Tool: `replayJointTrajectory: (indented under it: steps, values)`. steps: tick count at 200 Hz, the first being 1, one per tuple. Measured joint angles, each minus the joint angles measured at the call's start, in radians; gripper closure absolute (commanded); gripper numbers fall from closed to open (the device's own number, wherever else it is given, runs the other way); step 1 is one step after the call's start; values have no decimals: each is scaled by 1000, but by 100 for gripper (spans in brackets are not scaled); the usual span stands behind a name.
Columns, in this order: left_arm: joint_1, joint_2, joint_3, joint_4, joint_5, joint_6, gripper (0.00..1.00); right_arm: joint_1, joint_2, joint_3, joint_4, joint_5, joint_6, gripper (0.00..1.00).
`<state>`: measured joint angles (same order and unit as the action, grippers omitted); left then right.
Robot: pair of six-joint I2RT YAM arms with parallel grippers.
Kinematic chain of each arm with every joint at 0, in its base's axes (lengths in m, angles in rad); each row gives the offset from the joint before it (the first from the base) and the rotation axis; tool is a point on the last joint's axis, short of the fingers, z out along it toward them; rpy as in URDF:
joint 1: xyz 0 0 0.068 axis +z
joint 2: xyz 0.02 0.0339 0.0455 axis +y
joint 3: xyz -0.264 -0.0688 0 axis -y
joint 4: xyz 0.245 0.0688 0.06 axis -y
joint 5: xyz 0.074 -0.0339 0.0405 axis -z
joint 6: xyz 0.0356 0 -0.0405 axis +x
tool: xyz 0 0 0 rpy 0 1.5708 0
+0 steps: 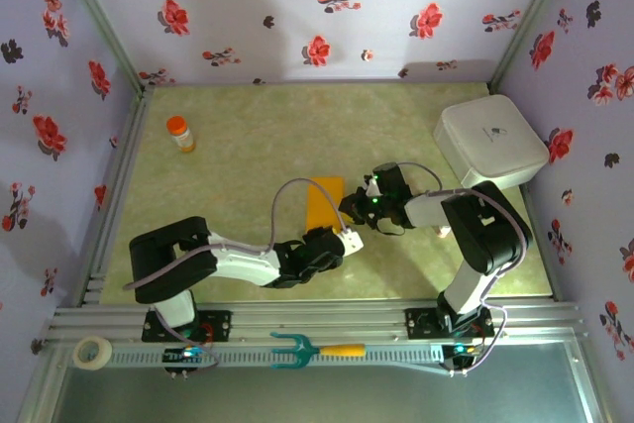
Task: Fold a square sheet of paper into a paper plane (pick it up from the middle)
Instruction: Fold the triangle a second time at the center of the table.
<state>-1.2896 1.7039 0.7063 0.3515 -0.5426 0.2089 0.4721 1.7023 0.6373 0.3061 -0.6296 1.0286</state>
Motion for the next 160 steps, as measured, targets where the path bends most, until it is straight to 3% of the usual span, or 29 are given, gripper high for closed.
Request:
replayJointTrajectory:
  steps: [48, 73, 89, 121, 160]
  values:
    - [3, -52, 0, -8, 3, -55, 99, 0, -21, 0, -29, 13, -6, 81]
    - [33, -87, 0, -40, 53, -113, 100, 0, -39, 0, -54, 29, -14, 71]
    - [81, -115, 0, -64, 130, -181, 100, 0, -66, 0, -89, 52, -27, 64]
    - [200, -164, 0, -83, 348, -317, 100, -2, -163, 0, -184, 111, -61, 63]
    - [282, -170, -7, -71, 556, -438, 100, -4, -267, -6, -253, 155, -79, 69]
